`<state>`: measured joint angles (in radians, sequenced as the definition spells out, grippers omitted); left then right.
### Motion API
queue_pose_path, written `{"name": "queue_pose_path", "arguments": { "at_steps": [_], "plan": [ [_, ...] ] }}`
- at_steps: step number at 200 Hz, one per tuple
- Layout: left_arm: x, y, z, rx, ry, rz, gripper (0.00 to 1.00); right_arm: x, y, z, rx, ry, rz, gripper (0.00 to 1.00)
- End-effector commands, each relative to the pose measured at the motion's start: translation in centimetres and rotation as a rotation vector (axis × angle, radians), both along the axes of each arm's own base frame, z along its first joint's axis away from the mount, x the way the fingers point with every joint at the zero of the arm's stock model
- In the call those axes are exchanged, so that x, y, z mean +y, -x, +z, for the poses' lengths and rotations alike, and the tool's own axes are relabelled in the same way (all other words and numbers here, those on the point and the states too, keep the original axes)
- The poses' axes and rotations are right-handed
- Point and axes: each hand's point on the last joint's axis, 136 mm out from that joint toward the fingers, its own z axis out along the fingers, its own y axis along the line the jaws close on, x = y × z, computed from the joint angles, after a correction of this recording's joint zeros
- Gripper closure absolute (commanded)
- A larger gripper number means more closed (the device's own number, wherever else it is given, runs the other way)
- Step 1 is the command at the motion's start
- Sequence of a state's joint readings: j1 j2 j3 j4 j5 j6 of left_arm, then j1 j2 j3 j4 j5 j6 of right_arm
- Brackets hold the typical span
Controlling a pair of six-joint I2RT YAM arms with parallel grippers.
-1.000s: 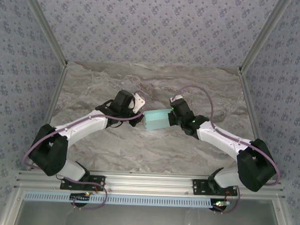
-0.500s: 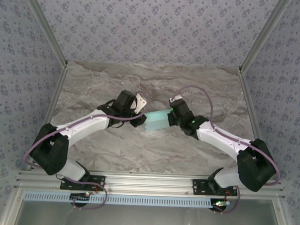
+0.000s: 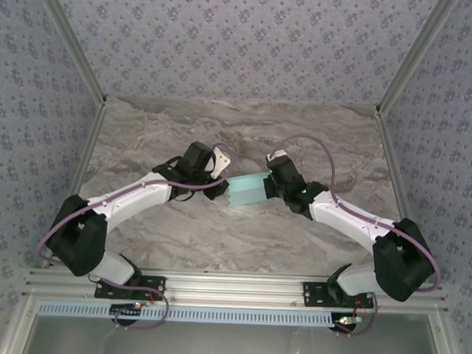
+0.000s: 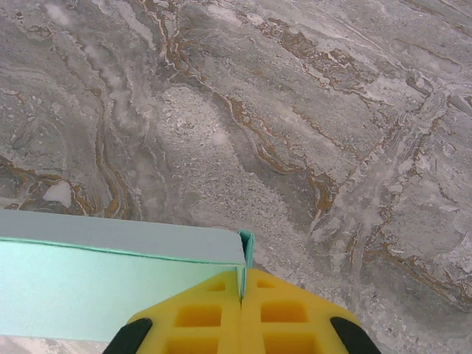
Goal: Fold the paper box
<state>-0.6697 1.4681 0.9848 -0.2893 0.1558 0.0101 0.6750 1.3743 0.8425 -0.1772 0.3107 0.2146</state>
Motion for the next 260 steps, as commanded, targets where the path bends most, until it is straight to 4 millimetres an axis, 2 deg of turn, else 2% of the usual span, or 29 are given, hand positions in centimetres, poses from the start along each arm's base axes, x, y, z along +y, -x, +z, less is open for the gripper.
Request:
{"name": "queue_pose_path", "arguments": {
  "at_steps": [1,46,91,131,176,209,260],
  "plan": [
    [0.0,-0.1,1.7,-0.036,0.012,0.006,0.81,-0.4,1.5,-1.9,0.084,0.046,0.015,1.00],
    [-0.7,0.0,2.0,-0.025,0.031,0.024,0.88,-0.4,1.5,-1.9,0.086,0.044,0.013,1.00],
    [-0.8,-0.7,2.8,0.038,0.142,0.212,0.99,-0.2,1.6,-1.9,0.083,0.034,0.009,1.00],
    [-1.4,-1.0,3.6,0.100,0.242,0.311,1.00,-0.1,1.6,-2.0,0.082,0.034,0.011,1.00],
    [-2.4,-1.0,2.7,0.134,0.247,0.395,1.00,0.0,1.7,-2.1,0.085,0.030,0.013,1.00],
    [-3.3,-1.0,2.7,0.135,0.285,0.433,1.00,0.0,1.8,-2.0,0.084,0.032,0.014,1.00],
    [-3.2,-1.2,2.4,0.140,0.382,0.523,1.00,0.2,1.9,-2.1,0.084,0.029,0.015,1.00]
  ]
}}
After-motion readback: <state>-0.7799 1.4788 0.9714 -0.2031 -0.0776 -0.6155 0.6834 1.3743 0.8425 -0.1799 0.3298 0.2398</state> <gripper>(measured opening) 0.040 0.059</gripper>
